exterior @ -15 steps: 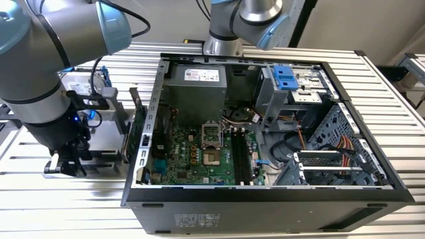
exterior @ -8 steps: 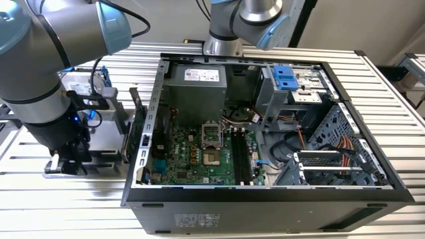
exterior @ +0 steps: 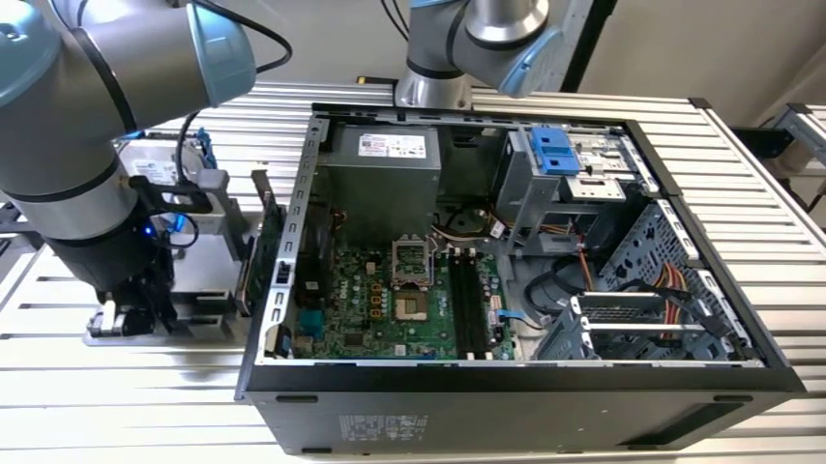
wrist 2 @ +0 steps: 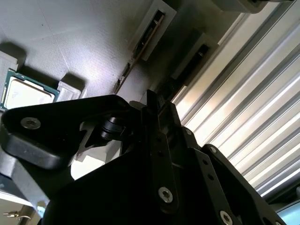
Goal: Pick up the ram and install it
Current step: 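Pick up the ram and move it above insertion slot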
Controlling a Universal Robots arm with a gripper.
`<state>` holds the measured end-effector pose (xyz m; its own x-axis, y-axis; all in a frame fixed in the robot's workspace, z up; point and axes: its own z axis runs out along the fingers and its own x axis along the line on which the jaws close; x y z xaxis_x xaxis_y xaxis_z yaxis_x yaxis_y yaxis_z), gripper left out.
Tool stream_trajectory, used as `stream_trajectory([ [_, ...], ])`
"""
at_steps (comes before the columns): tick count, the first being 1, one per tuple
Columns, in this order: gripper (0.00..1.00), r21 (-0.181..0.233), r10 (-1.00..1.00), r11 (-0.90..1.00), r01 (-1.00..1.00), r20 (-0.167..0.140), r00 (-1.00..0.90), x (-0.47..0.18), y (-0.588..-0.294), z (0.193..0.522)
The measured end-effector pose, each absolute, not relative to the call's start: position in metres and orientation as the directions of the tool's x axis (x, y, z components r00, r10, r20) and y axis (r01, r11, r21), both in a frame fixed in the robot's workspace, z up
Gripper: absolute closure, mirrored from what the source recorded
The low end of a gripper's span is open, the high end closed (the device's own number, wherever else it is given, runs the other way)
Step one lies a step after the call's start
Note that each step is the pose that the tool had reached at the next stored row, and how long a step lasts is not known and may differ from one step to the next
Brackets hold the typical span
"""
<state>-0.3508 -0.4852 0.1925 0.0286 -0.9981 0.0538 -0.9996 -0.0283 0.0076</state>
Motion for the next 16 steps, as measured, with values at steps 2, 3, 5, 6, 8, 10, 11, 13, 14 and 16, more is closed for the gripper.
stream_trajectory([
  [2, 0.00, 0.008, -0.998, -0.028, -1.000, 0.054, 0.029, -0.3508, -0.4852, 0.1924],
  [3, 0.00, 0.008, -0.998, -0.028, -1.000, 0.054, 0.029, -0.3508, -0.4851, 0.1925],
  [5, 0.00, 0.008, -0.998, -0.028, -1.000, 0.054, 0.029, -0.3508, -0.4851, 0.1925],
  [6, 0.00, 0.008, -0.998, -0.028, -1.000, 0.054, 0.029, -0.3508, -0.4851, 0.1926],
  [8, 1.00, 0.008, -0.998, -0.028, -1.000, 0.054, 0.029, -0.3508, -0.4851, 0.1926],
  [10, 1.00, 0.008, -0.998, -0.028, -1.000, 0.054, 0.029, -0.3508, -0.4851, 0.1926],
  [11, 1.00, 0.008, -0.998, -0.028, -1.000, 0.054, 0.029, -0.3508, -0.4851, 0.1925],
  [13, 1.00, 0.008, -0.998, -0.028, -1.000, 0.054, 0.029, -0.3508, -0.4851, 0.1925],
  [14, 1.00, 0.008, -0.998, -0.028, -1.000, 0.054, 0.029, -0.3508, -0.4851, 0.1925],
  [16, 1.00, 0.008, -0.998, -0.028, -1.000, 0.054, 0.029, -0.3508, -0.4850, 0.1925],
])
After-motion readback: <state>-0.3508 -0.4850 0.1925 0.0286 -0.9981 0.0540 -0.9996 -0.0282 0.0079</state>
